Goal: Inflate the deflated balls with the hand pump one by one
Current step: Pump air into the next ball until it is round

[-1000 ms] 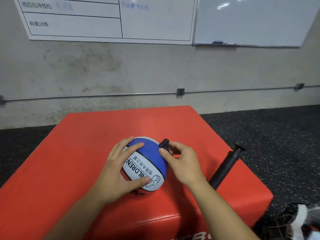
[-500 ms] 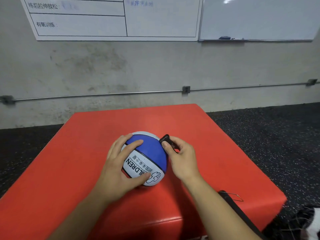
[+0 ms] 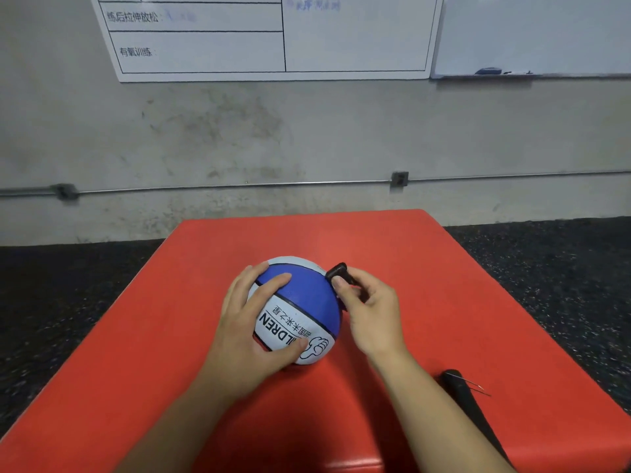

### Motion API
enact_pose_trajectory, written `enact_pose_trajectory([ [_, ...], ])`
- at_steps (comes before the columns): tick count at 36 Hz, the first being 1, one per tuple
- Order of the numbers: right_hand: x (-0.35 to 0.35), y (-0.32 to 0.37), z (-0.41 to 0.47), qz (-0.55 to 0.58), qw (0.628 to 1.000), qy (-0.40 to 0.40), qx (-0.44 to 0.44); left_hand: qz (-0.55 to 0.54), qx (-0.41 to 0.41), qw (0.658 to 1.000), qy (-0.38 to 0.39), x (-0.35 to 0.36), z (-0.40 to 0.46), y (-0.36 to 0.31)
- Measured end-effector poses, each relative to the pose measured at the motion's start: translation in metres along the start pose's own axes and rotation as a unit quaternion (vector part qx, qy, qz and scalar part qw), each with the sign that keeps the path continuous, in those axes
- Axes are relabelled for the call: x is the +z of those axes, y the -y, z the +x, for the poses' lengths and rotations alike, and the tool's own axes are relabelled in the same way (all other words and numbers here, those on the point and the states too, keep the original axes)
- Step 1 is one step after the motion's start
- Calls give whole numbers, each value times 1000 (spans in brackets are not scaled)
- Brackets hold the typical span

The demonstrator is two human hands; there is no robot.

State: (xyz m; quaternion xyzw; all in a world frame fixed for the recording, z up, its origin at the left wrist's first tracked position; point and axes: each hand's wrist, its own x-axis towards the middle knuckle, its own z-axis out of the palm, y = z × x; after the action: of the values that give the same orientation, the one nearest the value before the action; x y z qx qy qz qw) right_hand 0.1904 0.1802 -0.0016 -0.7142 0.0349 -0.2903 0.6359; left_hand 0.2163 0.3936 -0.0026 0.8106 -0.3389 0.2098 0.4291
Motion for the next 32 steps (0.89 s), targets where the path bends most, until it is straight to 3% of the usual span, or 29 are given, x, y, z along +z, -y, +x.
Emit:
enact_pose_trajectory([
  [8, 27, -16, 23, 58, 998, 14, 30, 32, -9, 999, -12, -2, 11, 36],
  [13, 48, -14, 39, 154, 986, 1, 58, 53, -70, 996, -13, -11, 12, 52],
  [16, 50, -12, 54, 204, 976, -34, 69, 10, -117, 993, -31, -22, 8, 60],
  [21, 49, -31, 69, 55, 998, -15, 0, -3, -129, 991, -26, -31, 9, 66],
  [27, 57, -57, 65, -89, 992, 63, 63, -4, -131, 991, -20, -35, 7, 66],
  [32, 60, -44, 53, -118, 988, 93, 46, -6, -135, 990, -27, -44, 1, 66],
])
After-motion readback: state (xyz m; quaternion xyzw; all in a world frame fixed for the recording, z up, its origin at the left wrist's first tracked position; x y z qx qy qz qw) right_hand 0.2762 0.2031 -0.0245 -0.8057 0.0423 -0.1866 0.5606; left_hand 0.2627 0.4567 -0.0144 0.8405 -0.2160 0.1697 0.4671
